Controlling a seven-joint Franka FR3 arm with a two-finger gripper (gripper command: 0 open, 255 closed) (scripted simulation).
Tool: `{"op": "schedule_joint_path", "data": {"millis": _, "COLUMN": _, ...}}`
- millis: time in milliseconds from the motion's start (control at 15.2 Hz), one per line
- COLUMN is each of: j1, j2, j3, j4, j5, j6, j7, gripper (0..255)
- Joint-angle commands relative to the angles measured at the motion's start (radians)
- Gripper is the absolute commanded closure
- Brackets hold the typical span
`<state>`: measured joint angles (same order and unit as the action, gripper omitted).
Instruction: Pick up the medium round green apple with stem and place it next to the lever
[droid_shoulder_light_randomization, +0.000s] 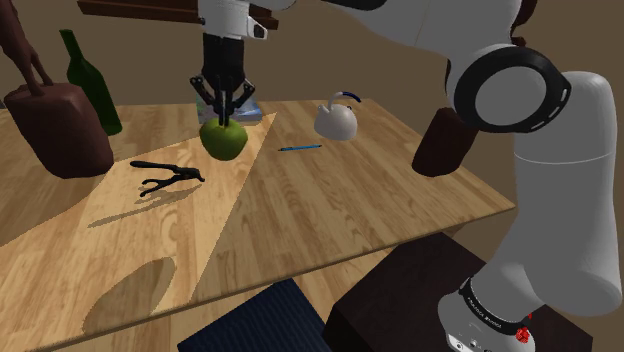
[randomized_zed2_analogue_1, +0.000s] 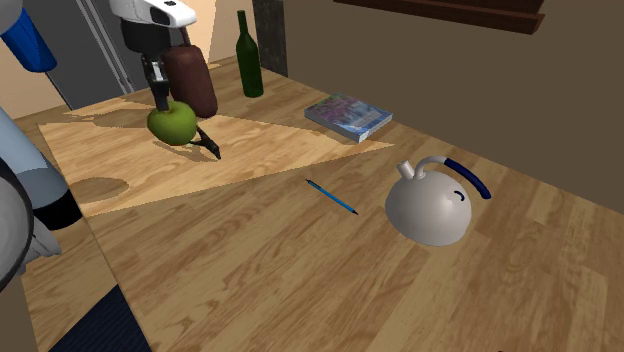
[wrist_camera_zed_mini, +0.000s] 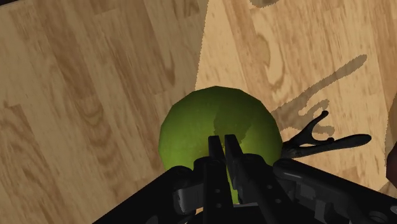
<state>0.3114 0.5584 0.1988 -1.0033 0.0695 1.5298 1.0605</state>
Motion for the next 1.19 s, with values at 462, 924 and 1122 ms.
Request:
{"op": "schedule_joint_path", "data": {"millis": 462, "j1": -0.010, "j2": -0.031, "j3": -0.001, "j4": -0.170, "j5": 0.006, "j6": 0.139, "j7": -0.017, "gripper": 255}}
{"op": "schedule_joint_path", "data": {"millis": 924, "j1": -0.014, "j2": -0.038, "j3": -0.002, "j4": -0.274, "j5": 0.009, "j6": 0.236, "j7": -0.030, "gripper": 255}}
{"op": "schedule_joint_path", "data": {"millis": 1122, "j1": -0.015, "j2": -0.036, "j3": -0.003, "j4": -0.312, "j5": 0.009, "j6": 0.274, "j7": -0.035, "gripper": 255}}
